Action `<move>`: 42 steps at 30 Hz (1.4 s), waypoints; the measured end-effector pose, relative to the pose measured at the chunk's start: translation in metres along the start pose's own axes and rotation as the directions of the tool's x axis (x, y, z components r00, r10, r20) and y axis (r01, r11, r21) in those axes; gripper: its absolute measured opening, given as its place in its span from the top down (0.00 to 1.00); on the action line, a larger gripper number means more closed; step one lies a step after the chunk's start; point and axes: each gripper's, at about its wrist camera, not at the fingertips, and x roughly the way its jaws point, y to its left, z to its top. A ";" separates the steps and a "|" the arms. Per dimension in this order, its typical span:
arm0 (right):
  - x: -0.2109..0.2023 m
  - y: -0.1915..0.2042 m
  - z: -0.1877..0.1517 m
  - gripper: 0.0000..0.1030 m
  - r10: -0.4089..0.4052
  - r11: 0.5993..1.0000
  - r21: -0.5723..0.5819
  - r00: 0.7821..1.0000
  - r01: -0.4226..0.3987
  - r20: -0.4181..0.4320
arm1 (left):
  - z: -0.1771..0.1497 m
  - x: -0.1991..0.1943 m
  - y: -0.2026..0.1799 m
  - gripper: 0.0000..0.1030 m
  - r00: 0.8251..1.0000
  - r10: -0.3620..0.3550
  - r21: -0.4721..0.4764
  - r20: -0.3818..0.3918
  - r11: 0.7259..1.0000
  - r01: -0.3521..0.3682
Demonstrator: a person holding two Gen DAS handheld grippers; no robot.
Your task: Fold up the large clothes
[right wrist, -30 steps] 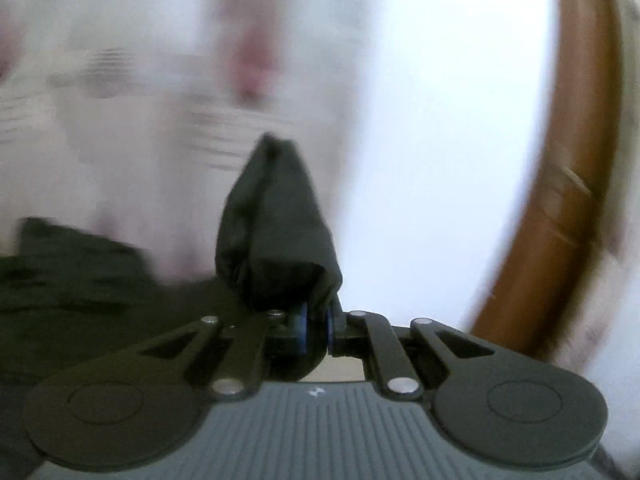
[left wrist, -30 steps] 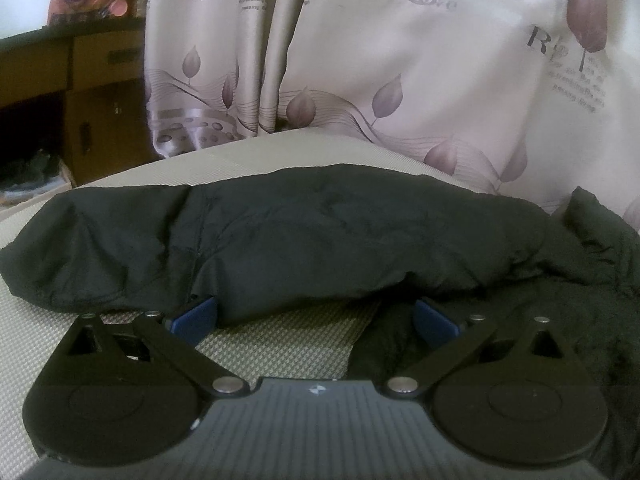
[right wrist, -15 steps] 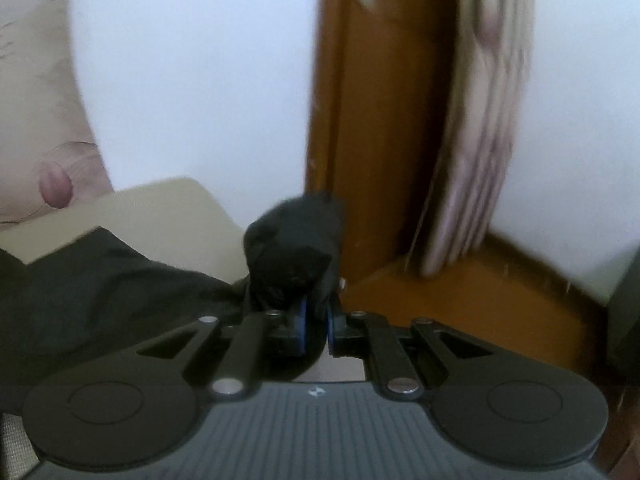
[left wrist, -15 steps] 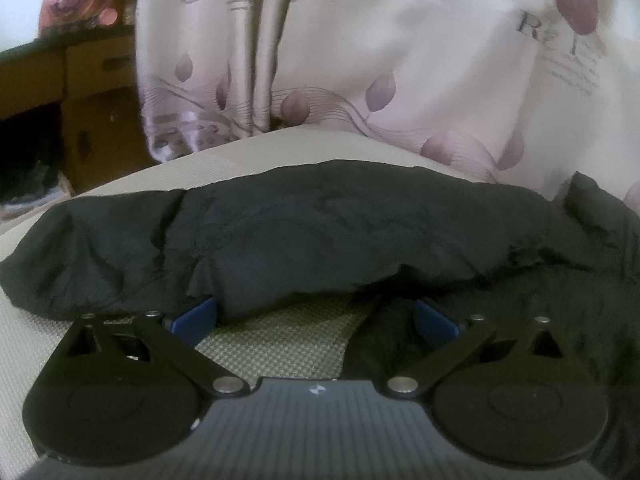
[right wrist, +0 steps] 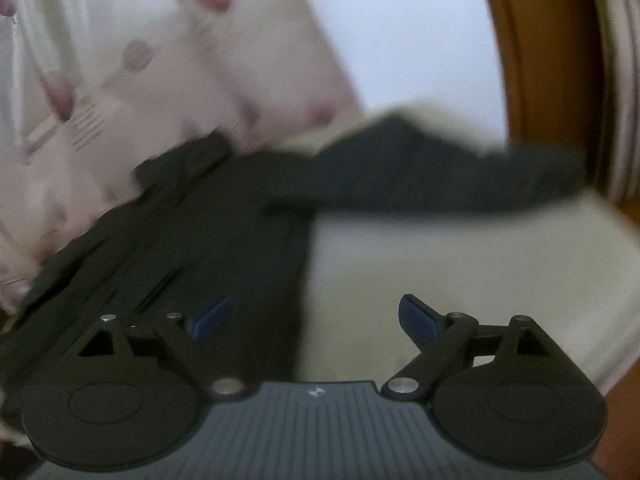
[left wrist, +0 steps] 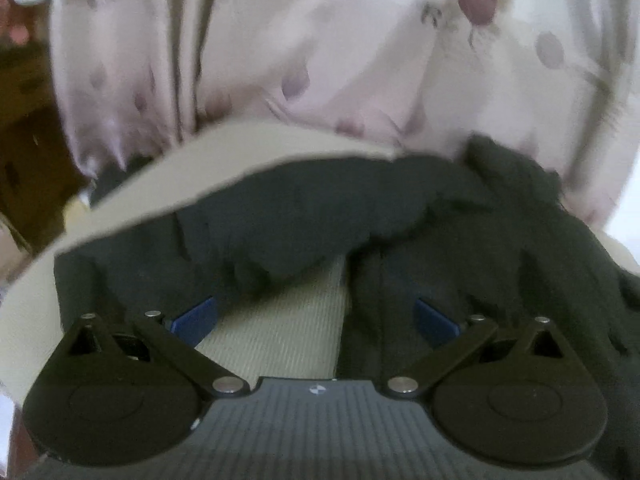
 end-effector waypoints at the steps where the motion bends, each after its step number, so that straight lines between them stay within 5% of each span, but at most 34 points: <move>1: 0.002 0.004 -0.011 0.12 0.014 1.000 0.022 0.999 -0.014 -0.031 | -0.005 -0.002 0.004 0.00 1.000 -0.008 0.007 -0.017 1.000 0.008; 8: 0.011 0.029 -0.041 0.14 0.096 0.994 0.070 0.989 -0.089 -0.109 | -0.048 -0.002 0.003 0.06 0.980 -0.121 0.045 -0.159 0.991 0.130; 9: 0.015 0.035 -0.041 0.20 0.100 0.993 0.072 0.989 -0.092 -0.113 | -0.053 -0.001 0.002 0.07 0.975 -0.141 0.046 -0.170 0.987 0.151; 11: 0.023 0.036 -0.044 0.67 0.086 0.994 0.073 0.987 -0.076 -0.133 | -0.061 0.005 -0.007 0.08 0.963 -0.196 0.070 -0.186 0.975 0.212; 13: 0.023 0.038 -0.049 0.75 0.077 0.995 0.078 0.988 -0.067 -0.132 | -0.066 0.002 -0.018 0.29 0.967 -0.190 0.120 -0.169 0.970 0.212; 14: 0.021 0.036 -0.050 0.81 0.076 0.995 0.078 0.989 -0.067 -0.123 | -0.066 0.002 -0.023 0.61 0.965 -0.199 0.146 -0.172 0.963 0.224; 15: 0.019 0.036 -0.049 0.82 0.071 0.995 0.073 0.991 -0.064 -0.109 | -0.065 0.003 -0.026 0.72 0.963 -0.198 0.160 -0.182 0.961 0.228; 17: 0.011 0.034 -0.048 0.86 0.069 0.996 0.069 0.995 -0.064 -0.077 | -0.059 0.003 -0.021 0.82 0.960 -0.208 0.117 -0.189 0.966 0.232; 21: -0.011 0.028 -0.039 0.89 0.052 0.995 0.084 0.998 -0.050 -0.021 | -0.044 -0.017 -0.006 0.86 0.976 -0.178 0.090 -0.129 0.978 0.190; 30: -0.020 0.013 -0.056 0.89 0.029 0.993 0.118 0.996 -0.019 -0.086 | -0.054 -0.039 -0.012 0.85 0.978 -0.144 0.192 -0.148 0.966 0.172; 35: -0.014 0.008 -0.058 0.85 0.061 0.989 0.142 0.994 -0.047 -0.096 | -0.050 -0.053 -0.009 0.74 0.988 -0.134 0.243 -0.075 0.959 0.148; 37: -0.019 -0.001 -0.053 0.79 0.076 0.981 0.185 0.995 -0.062 -0.070 | -0.040 -0.067 -0.007 0.46 0.991 -0.135 0.242 -0.011 0.961 0.134; 38: -0.024 -0.007 -0.051 0.74 0.082 0.974 0.213 0.996 -0.071 -0.046 | -0.037 -0.075 -0.007 0.18 0.991 -0.133 0.236 0.023 0.964 0.124; 39: -0.030 -0.013 -0.049 0.72 0.087 0.967 0.243 0.996 -0.081 -0.015 | -0.032 -0.083 -0.006 0.03 0.989 -0.129 0.221 0.067 0.969 0.112; 42: -0.048 -0.032 -0.040 0.56 0.068 0.943 0.319 0.994 -0.091 0.084 | -0.017 -0.103 -0.010 0.02 0.967 -0.184 0.156 0.179 0.975 0.156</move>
